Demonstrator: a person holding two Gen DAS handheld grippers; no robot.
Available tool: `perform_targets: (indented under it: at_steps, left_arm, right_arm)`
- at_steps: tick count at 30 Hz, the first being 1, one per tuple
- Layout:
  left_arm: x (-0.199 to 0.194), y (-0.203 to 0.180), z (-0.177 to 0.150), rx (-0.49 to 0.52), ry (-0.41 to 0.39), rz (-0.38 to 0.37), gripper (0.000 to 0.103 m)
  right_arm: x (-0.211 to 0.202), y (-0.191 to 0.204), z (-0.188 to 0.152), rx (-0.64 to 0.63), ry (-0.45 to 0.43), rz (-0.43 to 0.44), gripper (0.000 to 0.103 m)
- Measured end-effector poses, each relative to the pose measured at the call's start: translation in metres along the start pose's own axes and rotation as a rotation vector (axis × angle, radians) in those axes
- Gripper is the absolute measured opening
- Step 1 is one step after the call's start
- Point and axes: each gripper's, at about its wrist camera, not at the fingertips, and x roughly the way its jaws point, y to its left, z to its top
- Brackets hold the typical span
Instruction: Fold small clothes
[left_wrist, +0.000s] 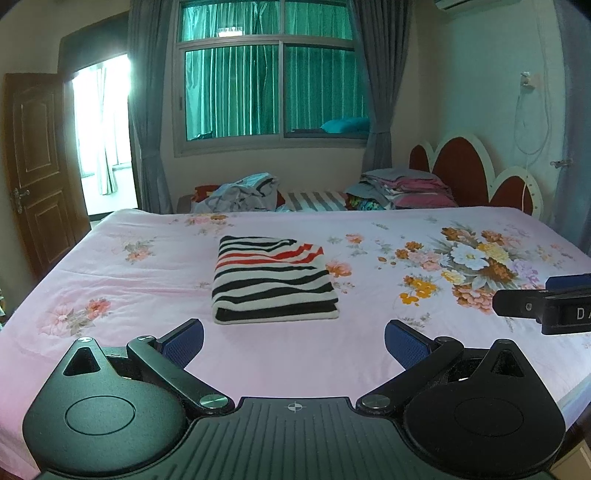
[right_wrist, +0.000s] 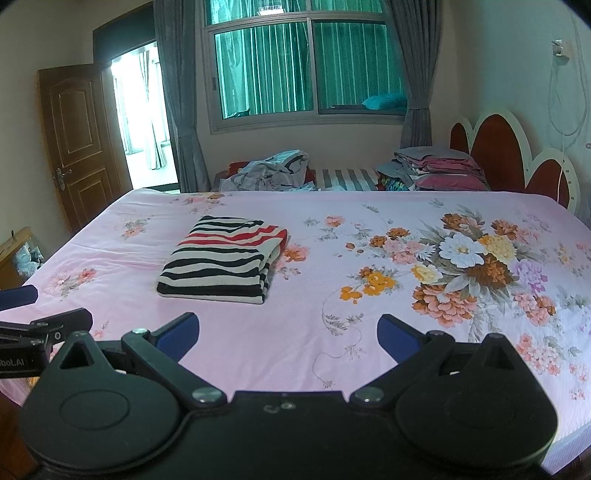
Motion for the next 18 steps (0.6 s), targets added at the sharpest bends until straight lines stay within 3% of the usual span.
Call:
perform_targets:
  at_steps: [18]
  left_arm:
    - [-0.0008,0.0025,-0.0015,-0.005,-0.016,0.013,0.103]
  right_arm:
    - [-0.0018,0.0004,-0.0005,-0.005,0.002,0.005,0.103]
